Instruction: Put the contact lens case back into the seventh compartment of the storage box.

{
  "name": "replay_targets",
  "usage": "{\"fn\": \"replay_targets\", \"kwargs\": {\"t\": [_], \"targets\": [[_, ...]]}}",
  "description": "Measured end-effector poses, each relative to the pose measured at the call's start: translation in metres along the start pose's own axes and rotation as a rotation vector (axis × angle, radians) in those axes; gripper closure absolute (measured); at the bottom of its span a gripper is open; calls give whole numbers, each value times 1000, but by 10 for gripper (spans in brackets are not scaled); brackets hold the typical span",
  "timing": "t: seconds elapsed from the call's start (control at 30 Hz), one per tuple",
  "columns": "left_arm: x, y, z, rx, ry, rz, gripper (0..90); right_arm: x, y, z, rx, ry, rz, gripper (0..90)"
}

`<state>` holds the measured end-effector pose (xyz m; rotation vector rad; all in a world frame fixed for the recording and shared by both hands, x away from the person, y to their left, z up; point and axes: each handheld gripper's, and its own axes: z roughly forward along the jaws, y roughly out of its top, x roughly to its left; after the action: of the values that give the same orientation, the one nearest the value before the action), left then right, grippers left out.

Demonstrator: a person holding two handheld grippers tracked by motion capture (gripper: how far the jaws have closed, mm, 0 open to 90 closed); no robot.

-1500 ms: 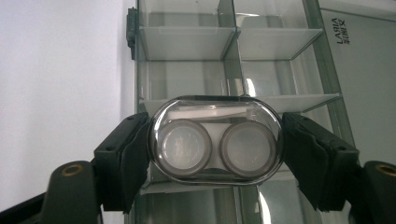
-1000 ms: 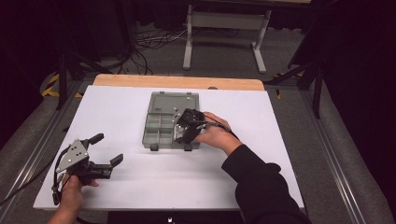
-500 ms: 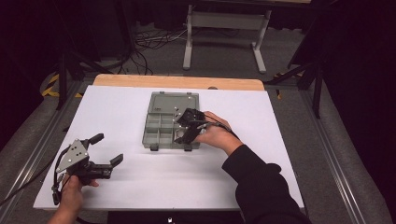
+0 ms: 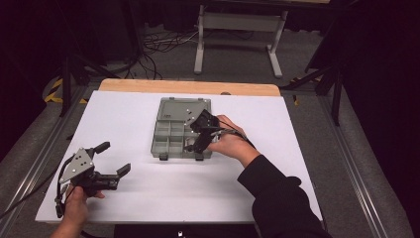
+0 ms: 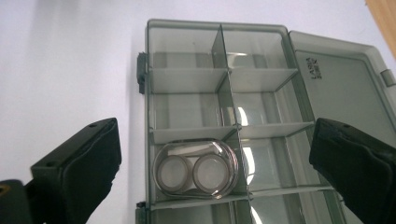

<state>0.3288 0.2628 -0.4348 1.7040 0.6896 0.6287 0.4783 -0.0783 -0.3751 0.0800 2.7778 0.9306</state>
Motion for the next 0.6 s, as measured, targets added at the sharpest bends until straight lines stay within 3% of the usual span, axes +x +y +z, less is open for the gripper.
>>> {"fn": "replay_targets", "kwargs": {"t": [0.6], "targets": [[0, 0, 0, -1, 2, 0, 12, 16, 5, -31, -80, -28, -9, 13]]}}
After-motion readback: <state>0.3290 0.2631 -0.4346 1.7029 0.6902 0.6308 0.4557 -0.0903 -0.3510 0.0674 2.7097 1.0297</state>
